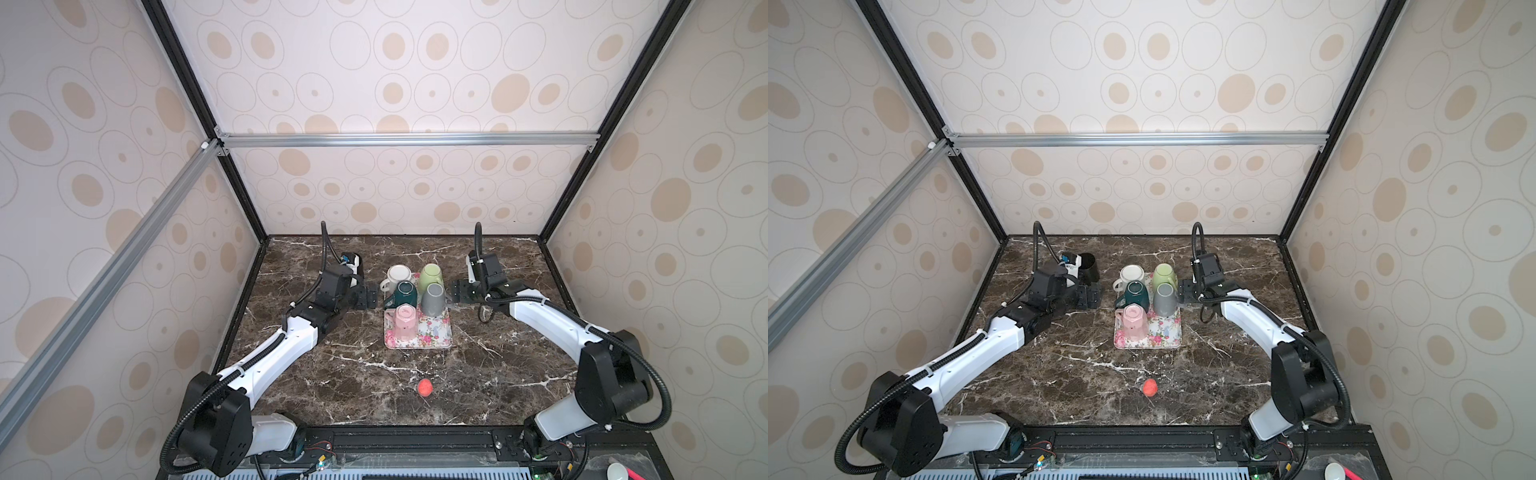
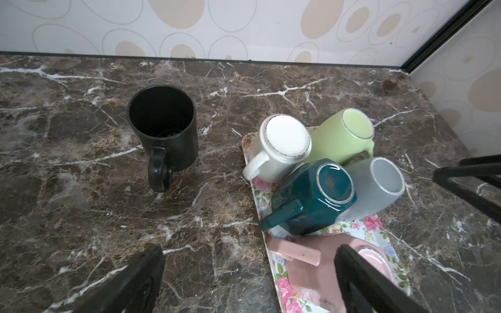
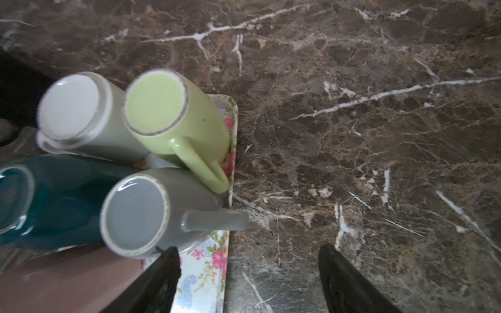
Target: Turn the mug right side up
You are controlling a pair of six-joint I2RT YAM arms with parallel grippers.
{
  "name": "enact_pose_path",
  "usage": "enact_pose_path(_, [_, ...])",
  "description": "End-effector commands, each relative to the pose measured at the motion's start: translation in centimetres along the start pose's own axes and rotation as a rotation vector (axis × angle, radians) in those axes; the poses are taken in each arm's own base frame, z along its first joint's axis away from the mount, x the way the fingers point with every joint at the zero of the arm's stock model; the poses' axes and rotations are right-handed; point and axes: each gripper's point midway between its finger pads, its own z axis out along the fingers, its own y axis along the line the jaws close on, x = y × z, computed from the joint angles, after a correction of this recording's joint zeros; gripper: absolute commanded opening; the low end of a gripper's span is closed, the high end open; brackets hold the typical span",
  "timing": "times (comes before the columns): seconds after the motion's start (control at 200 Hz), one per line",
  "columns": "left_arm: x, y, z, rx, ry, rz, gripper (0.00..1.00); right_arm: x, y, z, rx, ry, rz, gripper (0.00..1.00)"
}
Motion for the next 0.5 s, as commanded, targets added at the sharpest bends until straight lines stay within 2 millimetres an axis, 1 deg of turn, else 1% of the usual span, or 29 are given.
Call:
enact_pose_path(0.0, [-1.3, -1.2, -1.0, 0.061, -0.063, -0.034, 0.98, 0.5, -2.2, 1.3, 0.102, 0.073, 0.022, 0.82])
enact_pose_path(0.11, [-0.8, -1.2, -1.3, 0.078, -0.08, -0.043, 0.98, 0.4, -2.5, 2.8, 0.094, 0.099, 0.038, 0.82])
enact_pose_path(0.255, [-0.4, -1.1, -1.1, 0.077, -0.075, -0.053, 0.98, 0.3, -2.1, 3.9, 0.081, 0.116, 0.034, 0.82])
enact_pose_path(0.35, [-0.3, -1.2, -0.9, 0.084, -0.067, -0.059, 0.98, 0.9, -2.2, 4.5, 0.085, 0.142, 0.035, 0.81])
enact_pose_path(0.495, [-0.4, -1.9, -0.7, 0.121, -0.06, -0.07, 0.98, 1.8, -2.0, 4.8, 0.072, 0.155, 0.039, 0.81])
